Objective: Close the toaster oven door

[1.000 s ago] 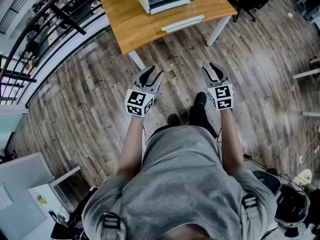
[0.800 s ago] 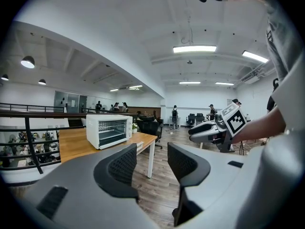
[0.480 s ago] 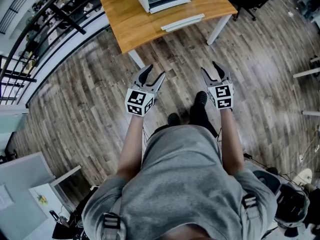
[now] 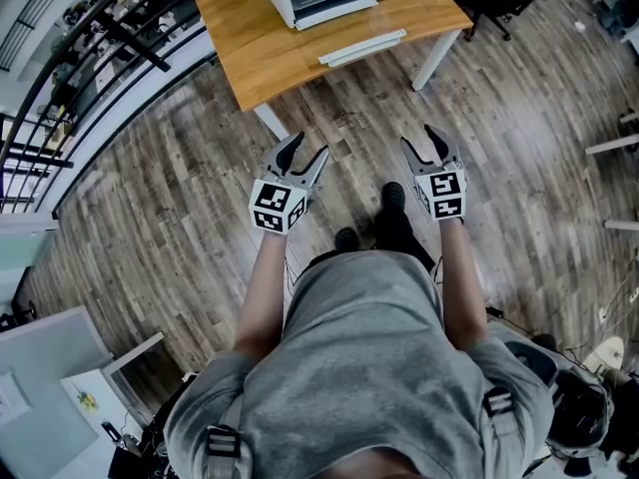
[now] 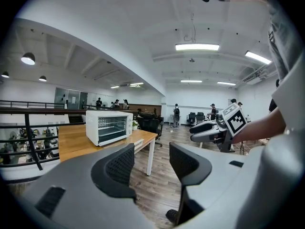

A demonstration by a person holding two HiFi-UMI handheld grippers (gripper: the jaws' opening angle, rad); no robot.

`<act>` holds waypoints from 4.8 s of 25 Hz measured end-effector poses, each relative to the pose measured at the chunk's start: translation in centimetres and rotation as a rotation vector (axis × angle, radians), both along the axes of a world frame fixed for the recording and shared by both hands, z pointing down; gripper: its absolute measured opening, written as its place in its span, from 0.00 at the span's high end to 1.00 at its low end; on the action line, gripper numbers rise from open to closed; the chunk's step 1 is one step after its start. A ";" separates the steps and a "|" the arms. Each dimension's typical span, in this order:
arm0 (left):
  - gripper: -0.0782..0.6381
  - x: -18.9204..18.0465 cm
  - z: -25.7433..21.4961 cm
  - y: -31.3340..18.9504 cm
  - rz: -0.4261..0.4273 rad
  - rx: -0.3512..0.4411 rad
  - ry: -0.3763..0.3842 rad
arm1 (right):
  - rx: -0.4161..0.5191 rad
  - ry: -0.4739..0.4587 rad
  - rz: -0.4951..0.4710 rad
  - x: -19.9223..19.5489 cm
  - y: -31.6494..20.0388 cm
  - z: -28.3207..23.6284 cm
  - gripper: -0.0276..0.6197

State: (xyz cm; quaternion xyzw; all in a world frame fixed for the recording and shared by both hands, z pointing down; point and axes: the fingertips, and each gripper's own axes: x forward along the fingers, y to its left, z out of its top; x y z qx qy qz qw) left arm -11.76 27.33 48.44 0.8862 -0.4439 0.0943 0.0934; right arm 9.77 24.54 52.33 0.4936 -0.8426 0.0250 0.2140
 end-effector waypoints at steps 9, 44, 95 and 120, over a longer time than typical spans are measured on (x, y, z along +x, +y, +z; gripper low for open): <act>0.57 1.5 0.3 -2.5 0.002 -0.027 -0.011 | -0.022 -0.003 -0.004 1.3 -2.7 0.6 0.59; 0.57 11.1 1.5 -15.6 -0.213 -0.099 -0.047 | -0.089 -0.042 -0.220 9.9 -20.0 2.7 0.59; 0.57 6.9 9.8 -28.4 -0.320 -0.275 -0.019 | -0.240 0.047 -0.275 9.7 -35.7 8.8 0.60; 0.56 0.7 17.3 -35.9 -0.328 -0.401 -0.057 | -0.412 0.111 -0.280 6.6 -44.5 17.0 0.60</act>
